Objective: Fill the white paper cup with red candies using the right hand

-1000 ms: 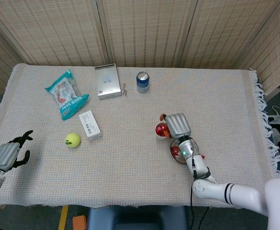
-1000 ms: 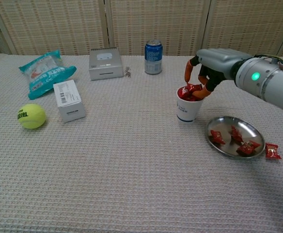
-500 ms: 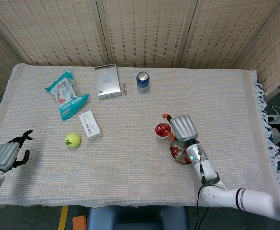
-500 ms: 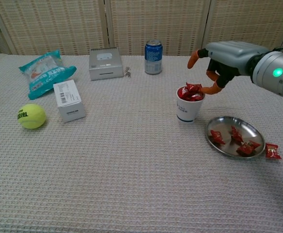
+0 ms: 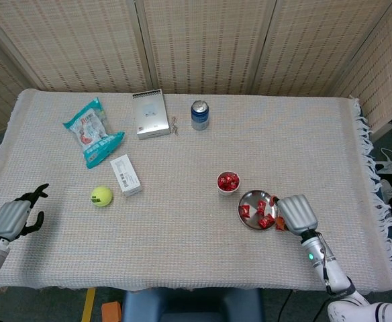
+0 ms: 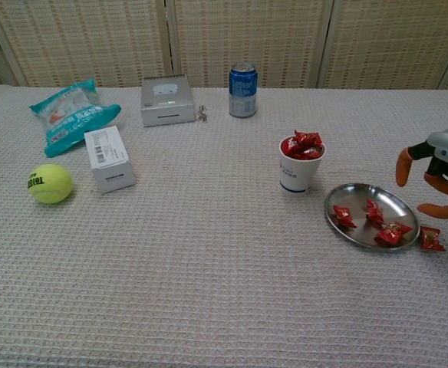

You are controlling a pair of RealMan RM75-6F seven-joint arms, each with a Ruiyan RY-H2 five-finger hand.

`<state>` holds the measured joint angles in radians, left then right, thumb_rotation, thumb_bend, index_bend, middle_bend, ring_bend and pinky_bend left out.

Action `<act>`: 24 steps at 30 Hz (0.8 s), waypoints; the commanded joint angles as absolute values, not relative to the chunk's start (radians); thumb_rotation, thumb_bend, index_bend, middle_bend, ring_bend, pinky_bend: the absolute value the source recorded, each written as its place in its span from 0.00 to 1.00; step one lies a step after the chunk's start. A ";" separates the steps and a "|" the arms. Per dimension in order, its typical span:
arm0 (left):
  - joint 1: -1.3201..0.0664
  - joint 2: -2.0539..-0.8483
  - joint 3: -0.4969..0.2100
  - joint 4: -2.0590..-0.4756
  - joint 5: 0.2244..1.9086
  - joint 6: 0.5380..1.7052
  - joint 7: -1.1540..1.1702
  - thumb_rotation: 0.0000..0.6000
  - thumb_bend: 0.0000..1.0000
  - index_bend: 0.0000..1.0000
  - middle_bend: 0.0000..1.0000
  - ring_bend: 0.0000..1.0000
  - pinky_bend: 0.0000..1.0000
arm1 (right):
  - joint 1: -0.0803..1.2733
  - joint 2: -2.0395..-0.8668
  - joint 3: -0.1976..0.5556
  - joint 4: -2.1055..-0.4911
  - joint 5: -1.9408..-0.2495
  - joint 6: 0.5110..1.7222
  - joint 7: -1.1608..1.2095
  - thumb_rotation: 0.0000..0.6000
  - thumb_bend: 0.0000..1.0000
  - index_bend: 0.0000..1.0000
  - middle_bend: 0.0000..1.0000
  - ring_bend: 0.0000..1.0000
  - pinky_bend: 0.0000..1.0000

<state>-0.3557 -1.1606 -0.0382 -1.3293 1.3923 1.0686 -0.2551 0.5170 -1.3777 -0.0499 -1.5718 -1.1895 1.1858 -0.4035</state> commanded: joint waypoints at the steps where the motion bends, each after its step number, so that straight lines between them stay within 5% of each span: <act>1: -0.357 -1.162 -0.038 -1.331 1.392 1.067 -0.250 1.00 0.61 0.00 0.21 0.19 0.33 | 0.480 -1.382 -0.075 -1.523 -1.218 1.191 -0.370 1.00 0.24 0.44 0.84 0.83 1.00; 24: -0.356 -1.162 -0.039 -1.329 1.390 1.068 -0.249 1.00 0.61 0.00 0.21 0.19 0.33 | 0.430 -1.458 -0.052 -1.382 -1.230 1.090 -0.327 1.00 0.24 0.39 0.84 0.83 1.00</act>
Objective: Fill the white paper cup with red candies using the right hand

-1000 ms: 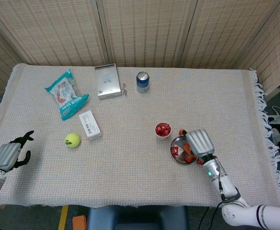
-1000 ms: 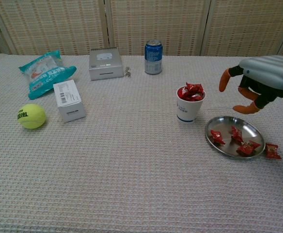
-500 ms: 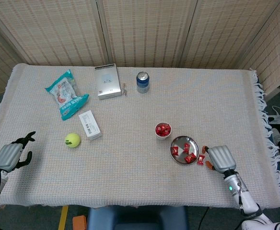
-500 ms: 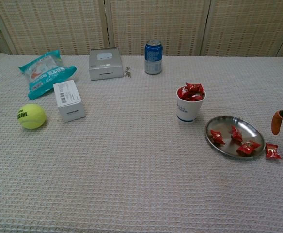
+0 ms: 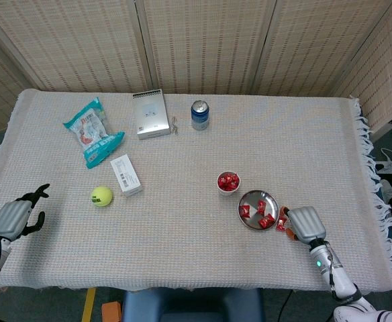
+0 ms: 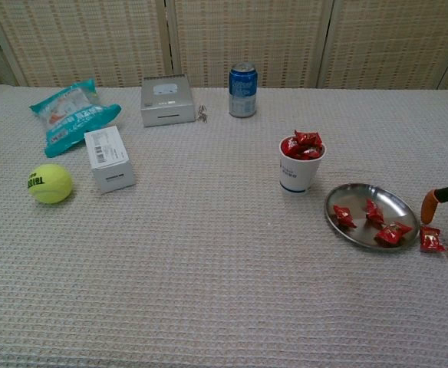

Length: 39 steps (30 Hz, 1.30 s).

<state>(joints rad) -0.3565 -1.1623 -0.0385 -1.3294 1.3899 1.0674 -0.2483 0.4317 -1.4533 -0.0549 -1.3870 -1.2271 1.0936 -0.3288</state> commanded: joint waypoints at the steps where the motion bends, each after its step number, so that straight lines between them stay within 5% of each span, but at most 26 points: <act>1: -0.356 -1.162 -0.039 -1.329 1.390 1.068 -0.250 1.00 0.61 0.00 0.21 0.19 0.33 | 0.429 -1.461 -0.050 -1.380 -1.232 1.088 -0.324 1.00 0.24 0.40 0.84 0.83 1.00; 32: -0.356 -1.157 -0.034 -1.326 1.405 1.072 -0.272 1.00 0.63 0.00 0.21 0.19 0.33 | 0.400 -1.499 -0.010 -1.331 -1.267 1.054 -0.302 1.00 0.24 0.54 0.84 0.85 1.00; 39: -0.356 -1.159 -0.033 -1.321 1.411 1.078 -0.277 1.00 0.67 0.00 0.21 0.19 0.33 | 0.398 -1.500 -0.004 -1.327 -1.267 1.045 -0.302 1.00 0.35 0.56 0.84 0.85 1.00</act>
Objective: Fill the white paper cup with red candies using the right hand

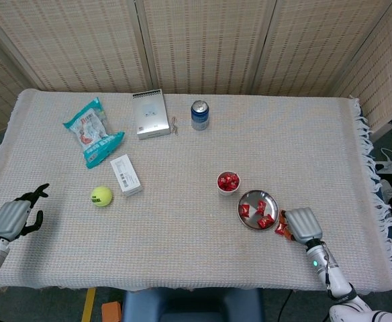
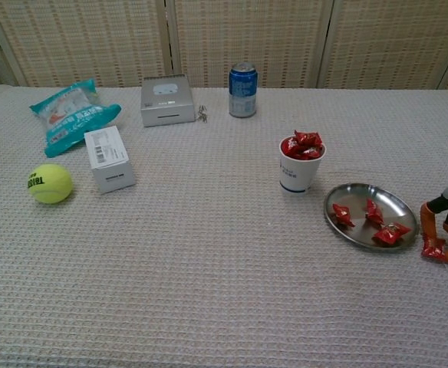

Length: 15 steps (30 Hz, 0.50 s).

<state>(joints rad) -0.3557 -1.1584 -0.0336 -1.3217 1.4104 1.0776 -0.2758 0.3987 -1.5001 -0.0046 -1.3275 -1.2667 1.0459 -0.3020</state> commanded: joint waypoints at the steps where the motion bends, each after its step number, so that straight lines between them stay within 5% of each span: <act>1: -0.356 -1.159 -0.033 -1.320 1.413 1.078 -0.278 1.00 0.67 0.00 0.21 0.19 0.33 | 0.398 -1.501 -0.004 -1.326 -1.266 1.044 -0.301 1.00 0.37 0.56 0.84 0.85 1.00; 15: -0.357 -1.161 -0.031 -1.316 1.416 1.080 -0.286 1.00 0.69 0.00 0.21 0.19 0.33 | 0.383 -1.477 0.007 -1.349 -1.281 1.063 -0.284 1.00 0.46 0.59 0.84 0.85 1.00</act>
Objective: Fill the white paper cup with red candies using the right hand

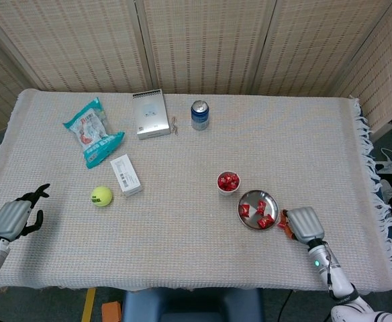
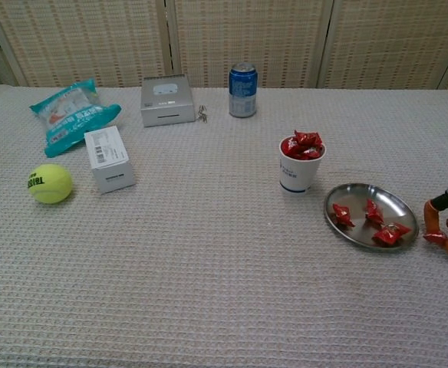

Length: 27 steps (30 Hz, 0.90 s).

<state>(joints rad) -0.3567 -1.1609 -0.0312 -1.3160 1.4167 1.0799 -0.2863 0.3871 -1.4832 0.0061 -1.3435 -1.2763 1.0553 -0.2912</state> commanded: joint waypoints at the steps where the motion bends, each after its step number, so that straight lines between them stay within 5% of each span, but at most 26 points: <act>1: -0.357 -1.161 -0.031 -1.316 1.416 1.080 -0.285 1.00 0.69 0.00 0.21 0.19 0.33 | 0.379 -1.471 0.007 -1.354 -1.286 1.068 -0.277 1.00 0.46 0.60 0.84 0.85 1.00; 15: -0.360 -1.169 -0.036 -1.317 1.403 1.074 -0.268 1.00 0.68 0.00 0.21 0.19 0.32 | 0.426 -1.371 0.120 -1.550 -1.293 1.121 -0.292 1.00 0.46 0.59 0.84 0.85 1.00; 27: -0.357 -1.159 -0.037 -1.310 1.405 1.076 -0.300 1.00 0.68 0.00 0.22 0.19 0.33 | 0.638 -1.461 0.302 -1.616 -1.010 1.032 -0.553 1.00 0.46 0.59 0.84 0.85 1.00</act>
<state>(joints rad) -0.3575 -1.1592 -0.0374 -1.3104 1.4048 1.0755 -0.2994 0.5974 -1.4327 0.2735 -1.6145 -1.0582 1.0487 -0.5070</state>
